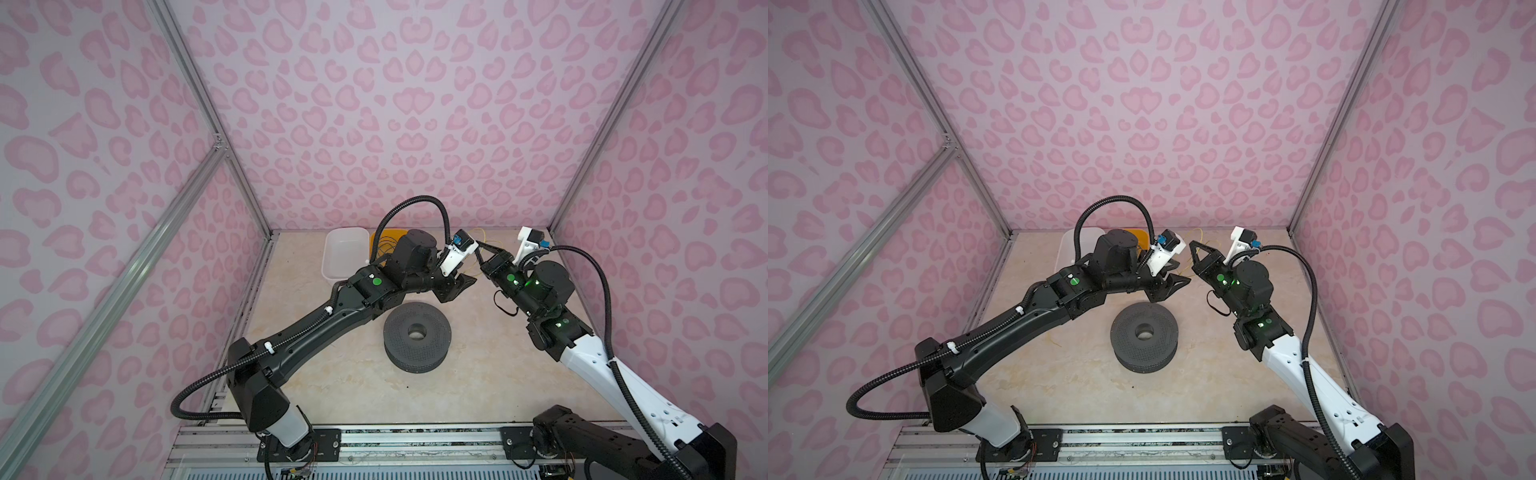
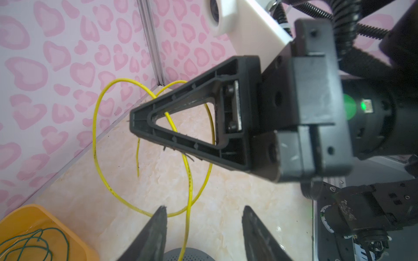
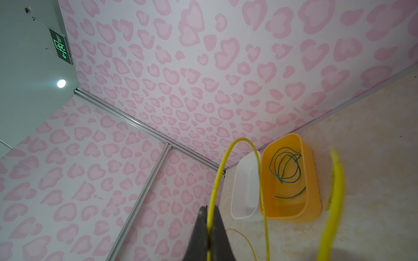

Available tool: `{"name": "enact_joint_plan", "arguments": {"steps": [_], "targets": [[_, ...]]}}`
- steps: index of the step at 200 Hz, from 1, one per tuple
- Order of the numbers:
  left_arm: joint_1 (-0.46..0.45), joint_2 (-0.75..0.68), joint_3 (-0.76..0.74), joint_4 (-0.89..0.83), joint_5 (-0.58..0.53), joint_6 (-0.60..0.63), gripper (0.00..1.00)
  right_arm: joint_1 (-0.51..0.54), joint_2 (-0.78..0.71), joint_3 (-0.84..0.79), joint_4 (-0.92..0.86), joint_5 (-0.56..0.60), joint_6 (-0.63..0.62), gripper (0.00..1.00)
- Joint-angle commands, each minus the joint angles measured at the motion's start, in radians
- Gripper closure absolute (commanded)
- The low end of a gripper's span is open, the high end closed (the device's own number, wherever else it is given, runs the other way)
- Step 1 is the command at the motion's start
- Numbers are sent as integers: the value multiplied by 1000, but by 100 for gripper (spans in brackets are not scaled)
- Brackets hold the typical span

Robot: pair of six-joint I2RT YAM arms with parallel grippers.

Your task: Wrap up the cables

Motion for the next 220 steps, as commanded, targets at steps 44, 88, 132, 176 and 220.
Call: {"name": "enact_joint_plan", "arguments": {"steps": [44, 88, 132, 176, 220], "targets": [[-10, 15, 1, 65, -81, 31, 72, 20, -15, -19, 26, 0, 17, 100], [-24, 18, -9, 64, -102, 54, 66, 22, -15, -28, 33, -2, 26, 100], [-32, 25, -16, 60, -124, 66, 78, 24, -20, -28, 31, 3, 24, 100], [-38, 13, -32, 70, -145, 77, 97, 25, -13, -28, 33, -6, 20, 100], [-36, -14, -90, 119, -207, 82, 96, 11, -59, 13, -69, -19, -61, 57]]}}
